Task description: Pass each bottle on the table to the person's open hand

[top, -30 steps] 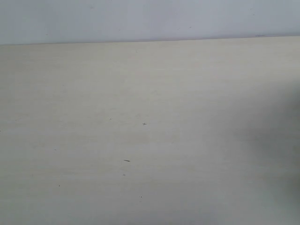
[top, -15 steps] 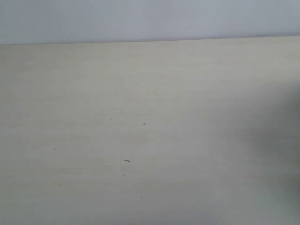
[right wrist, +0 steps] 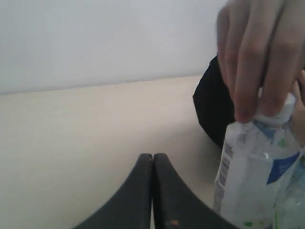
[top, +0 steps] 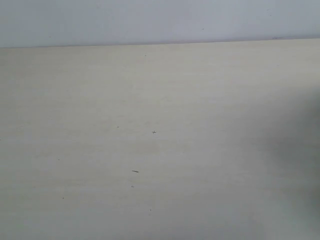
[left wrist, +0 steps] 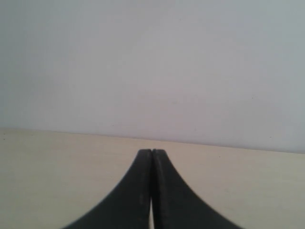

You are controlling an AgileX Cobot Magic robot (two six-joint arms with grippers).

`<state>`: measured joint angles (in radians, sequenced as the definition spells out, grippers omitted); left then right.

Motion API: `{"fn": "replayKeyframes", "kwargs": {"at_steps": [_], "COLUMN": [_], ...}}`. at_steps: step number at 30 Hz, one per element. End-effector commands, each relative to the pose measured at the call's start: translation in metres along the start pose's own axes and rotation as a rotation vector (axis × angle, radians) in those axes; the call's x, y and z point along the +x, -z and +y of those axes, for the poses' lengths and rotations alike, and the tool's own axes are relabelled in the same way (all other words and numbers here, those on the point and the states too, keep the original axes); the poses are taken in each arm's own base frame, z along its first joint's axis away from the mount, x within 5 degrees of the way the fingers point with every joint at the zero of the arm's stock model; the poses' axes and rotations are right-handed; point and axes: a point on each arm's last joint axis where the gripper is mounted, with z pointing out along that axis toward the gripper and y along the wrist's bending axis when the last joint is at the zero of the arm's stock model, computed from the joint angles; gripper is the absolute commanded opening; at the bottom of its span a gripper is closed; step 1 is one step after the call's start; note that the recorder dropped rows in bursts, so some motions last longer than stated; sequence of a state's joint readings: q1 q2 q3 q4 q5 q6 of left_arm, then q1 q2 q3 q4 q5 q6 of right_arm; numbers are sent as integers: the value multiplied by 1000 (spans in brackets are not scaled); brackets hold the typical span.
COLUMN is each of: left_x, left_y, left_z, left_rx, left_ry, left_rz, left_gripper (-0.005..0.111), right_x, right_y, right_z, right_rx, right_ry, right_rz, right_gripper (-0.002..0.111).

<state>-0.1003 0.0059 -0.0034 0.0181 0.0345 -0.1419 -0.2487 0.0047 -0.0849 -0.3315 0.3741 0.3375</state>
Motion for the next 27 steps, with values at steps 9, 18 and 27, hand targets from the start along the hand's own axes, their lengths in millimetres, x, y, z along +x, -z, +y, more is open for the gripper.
{"fn": "replayKeyframes", "kwargs": {"at_steps": [9, 18, 27], "left_x": [1, 1, 1], "left_y": [0, 0, 0], "left_z": [0, 0, 0], "left_rx": [0, 0, 0], "left_ry": [2, 2, 2], "left_rz": [-2, -2, -2], "left_gripper": [0, 0, 0], "right_x": [6, 6, 6], "right_y": [-7, -7, -7], "right_z": [1, 2, 5], "right_rx": [35, 30, 0], "right_ry": [9, 28, 30], "right_rz": [-158, -153, -159], "right_gripper": [0, 0, 0]}}
